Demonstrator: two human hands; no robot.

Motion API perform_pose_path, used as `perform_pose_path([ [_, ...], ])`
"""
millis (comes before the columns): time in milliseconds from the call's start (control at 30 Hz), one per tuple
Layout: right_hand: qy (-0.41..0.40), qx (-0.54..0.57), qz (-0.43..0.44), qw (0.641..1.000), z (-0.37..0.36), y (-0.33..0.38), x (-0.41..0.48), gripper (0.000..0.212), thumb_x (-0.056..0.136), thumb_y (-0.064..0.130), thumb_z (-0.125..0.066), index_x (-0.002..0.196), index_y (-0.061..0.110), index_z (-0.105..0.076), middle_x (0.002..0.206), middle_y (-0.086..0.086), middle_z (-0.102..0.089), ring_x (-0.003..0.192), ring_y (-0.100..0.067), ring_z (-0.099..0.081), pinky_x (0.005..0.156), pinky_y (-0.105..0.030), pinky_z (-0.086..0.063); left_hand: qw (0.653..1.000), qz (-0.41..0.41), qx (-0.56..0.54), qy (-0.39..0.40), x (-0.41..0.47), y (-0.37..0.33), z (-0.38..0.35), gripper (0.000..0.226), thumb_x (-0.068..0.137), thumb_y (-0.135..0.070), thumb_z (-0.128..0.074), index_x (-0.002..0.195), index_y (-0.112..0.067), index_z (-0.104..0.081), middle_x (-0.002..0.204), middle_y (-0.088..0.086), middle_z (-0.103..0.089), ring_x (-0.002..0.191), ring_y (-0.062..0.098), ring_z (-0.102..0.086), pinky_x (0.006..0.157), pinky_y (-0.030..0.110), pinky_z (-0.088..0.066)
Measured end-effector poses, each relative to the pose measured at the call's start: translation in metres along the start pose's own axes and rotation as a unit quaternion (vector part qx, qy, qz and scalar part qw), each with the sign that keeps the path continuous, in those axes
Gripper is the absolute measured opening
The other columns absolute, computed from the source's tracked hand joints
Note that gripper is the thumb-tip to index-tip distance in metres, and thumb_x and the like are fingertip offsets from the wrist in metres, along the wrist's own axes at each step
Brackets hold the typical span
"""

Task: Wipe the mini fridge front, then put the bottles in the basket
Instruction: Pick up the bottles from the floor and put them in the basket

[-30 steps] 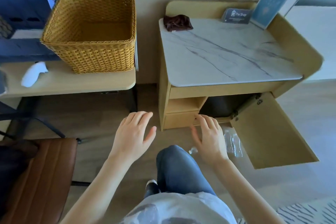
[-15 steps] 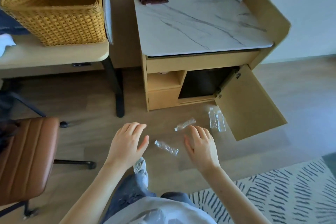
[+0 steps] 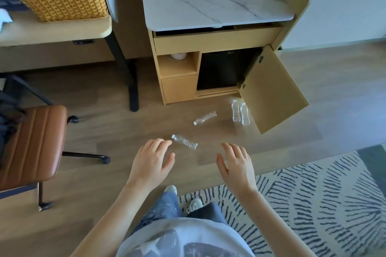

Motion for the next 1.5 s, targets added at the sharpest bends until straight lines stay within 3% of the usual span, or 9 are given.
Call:
perform_pose_path([
  [133, 0.006, -0.001, -0.013, 1.0, -0.007, 0.009, -0.014, 0.037, 0.093, 0.032, -0.043, 0.114, 0.008, -0.063, 0.105, -0.008, -0.067, 0.095, -0.032, -0.061, 0.079, -0.042, -0.053, 1.0, -0.011, 0.011, 0.023, -0.013, 0.009, -0.005, 0.041, 0.091, -0.039, -0.043, 0.111, -0.013, -0.067, 0.103, -0.003, -0.065, 0.094, 0.021, -0.062, 0.073, 0.035, -0.054],
  [467, -0.033, 0.007, -0.006, 0.999, -0.01, 0.046, -0.001, 0.025, 0.09, 0.022, -0.055, 0.11, 0.009, -0.061, 0.102, -0.007, -0.066, 0.09, -0.032, -0.061, 0.075, -0.043, -0.054, 0.999, -0.035, 0.004, -0.009, 0.004, 0.037, 0.025, 0.041, 0.092, -0.039, -0.043, 0.114, -0.012, -0.066, 0.104, -0.002, -0.064, 0.093, 0.021, -0.061, 0.074, 0.035, -0.054],
  [567, -0.032, -0.002, -0.011, 0.999, -0.009, 0.05, 0.006, 0.032, 0.093, 0.027, -0.049, 0.114, 0.007, -0.062, 0.105, -0.007, -0.067, 0.094, -0.031, -0.061, 0.079, -0.042, -0.053, 0.999, -0.038, -0.009, -0.017, 0.009, 0.042, 0.026, 0.042, 0.092, -0.038, -0.043, 0.113, -0.011, -0.067, 0.103, -0.002, -0.065, 0.091, 0.021, -0.06, 0.073, 0.034, -0.053],
  [767, -0.05, -0.003, -0.023, 0.998, 0.008, 0.03, 0.028, 0.026, 0.091, 0.02, -0.057, 0.114, 0.007, -0.061, 0.105, -0.007, -0.066, 0.096, -0.031, -0.06, 0.081, -0.04, -0.052, 0.998, -0.048, -0.014, -0.034, 0.038, 0.036, 0.029, 0.042, 0.092, -0.038, -0.043, 0.111, -0.01, -0.067, 0.102, 0.0, -0.065, 0.091, 0.024, -0.06, 0.073, 0.035, -0.053],
  [933, -0.047, -0.001, -0.008, 0.999, 0.028, -0.01, 0.06, 0.028, 0.095, 0.024, -0.049, 0.114, 0.008, -0.06, 0.107, -0.005, -0.064, 0.098, -0.028, -0.057, 0.084, -0.037, -0.048, 0.998, -0.039, -0.006, -0.05, 0.072, 0.01, 0.024, 0.043, 0.093, -0.038, -0.043, 0.113, -0.009, -0.067, 0.104, 0.001, -0.065, 0.094, 0.024, -0.061, 0.074, 0.036, -0.053],
  [1100, -0.012, 0.011, 0.018, 1.0, 0.036, -0.075, 0.097, 0.039, 0.097, 0.032, -0.04, 0.12, 0.008, -0.06, 0.111, -0.005, -0.065, 0.101, -0.027, -0.058, 0.087, -0.038, -0.05, 0.998, 0.017, 0.009, -0.065, 0.095, -0.027, -0.01, 0.042, 0.092, -0.038, -0.043, 0.112, -0.01, -0.067, 0.103, 0.001, -0.065, 0.092, 0.024, -0.061, 0.074, 0.035, -0.052],
  [1333, 0.055, 0.026, 0.119, 0.991, 0.063, -0.176, 0.133, 0.039, 0.099, 0.034, -0.039, 0.119, 0.007, -0.061, 0.107, -0.006, -0.066, 0.096, -0.028, -0.059, 0.084, -0.039, -0.05, 0.981, 0.175, -0.012, -0.088, 0.099, -0.128, -0.064, 0.042, 0.09, -0.038, -0.043, 0.11, -0.011, -0.067, 0.101, 0.0, -0.067, 0.09, 0.023, -0.06, 0.074, 0.034, -0.051],
  [1500, 0.086, 0.036, 0.17, 0.981, 0.078, -0.21, 0.159, 0.041, 0.098, 0.035, -0.039, 0.118, 0.007, -0.062, 0.105, -0.007, -0.066, 0.096, -0.03, -0.059, 0.083, -0.041, -0.051, 0.97, 0.22, -0.008, -0.098, 0.101, -0.184, -0.075, 0.041, 0.091, -0.038, -0.043, 0.109, -0.01, -0.067, 0.099, 0.001, -0.067, 0.089, 0.025, -0.061, 0.074, 0.035, -0.052],
])
Point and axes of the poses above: each hand's wrist, its own x-axis towards the middle knuckle, its own z-axis out of the back of the hand, y = z × x, the point moved 9 cm from there along x, towards the middle knuckle
